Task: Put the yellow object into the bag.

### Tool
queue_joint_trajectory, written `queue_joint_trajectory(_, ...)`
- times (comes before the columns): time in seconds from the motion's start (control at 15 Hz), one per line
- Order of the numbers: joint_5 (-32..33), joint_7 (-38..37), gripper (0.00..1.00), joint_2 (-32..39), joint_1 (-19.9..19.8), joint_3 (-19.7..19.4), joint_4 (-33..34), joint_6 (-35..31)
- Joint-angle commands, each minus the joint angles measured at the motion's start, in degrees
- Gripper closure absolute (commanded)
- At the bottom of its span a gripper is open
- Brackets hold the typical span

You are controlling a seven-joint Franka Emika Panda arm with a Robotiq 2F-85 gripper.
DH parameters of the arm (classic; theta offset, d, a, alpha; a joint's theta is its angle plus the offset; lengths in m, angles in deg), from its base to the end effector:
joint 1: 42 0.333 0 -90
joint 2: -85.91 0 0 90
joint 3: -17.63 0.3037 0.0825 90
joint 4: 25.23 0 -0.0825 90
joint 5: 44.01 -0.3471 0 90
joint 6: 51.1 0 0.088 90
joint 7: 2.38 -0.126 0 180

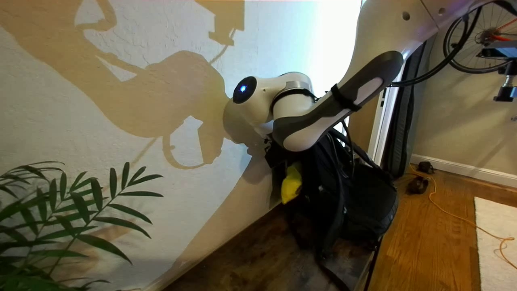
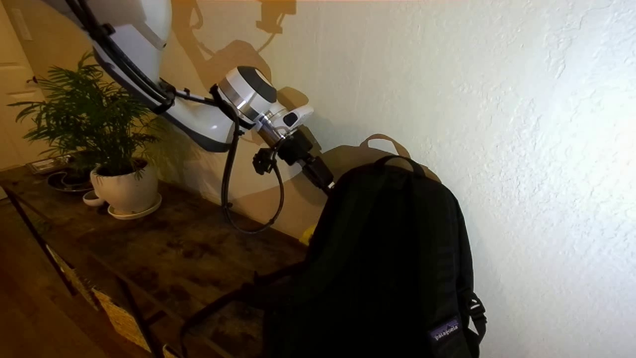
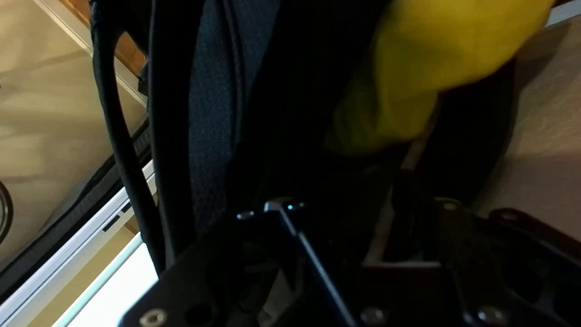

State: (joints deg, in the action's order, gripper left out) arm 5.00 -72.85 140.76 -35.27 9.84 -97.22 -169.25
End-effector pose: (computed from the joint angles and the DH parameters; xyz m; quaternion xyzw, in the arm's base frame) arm 0.7082 -0.0414 0.1894 0.8563 -0.3169 0.1734 0.3692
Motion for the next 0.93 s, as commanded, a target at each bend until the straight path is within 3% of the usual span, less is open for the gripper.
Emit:
queue_joint_trajectory(0.0,-1.4,-0.9,0.18,-0.5,0.5,-1.3,-0.3,-0.7)
queue_joint_trajectory(0.13,-1.2,-1.1,0.05,-0.8,0.9,-1.3,-0.6,-1.1)
queue_joint_trajectory(0.27,-1.1,-0.8,0.0,-1.1,1.2,-1.0,-1.0,-1.9)
queue_joint_trajectory(0.87,-7.3,7.0,0.0,-1.7,1.4,3.0,-3.2,-6.4)
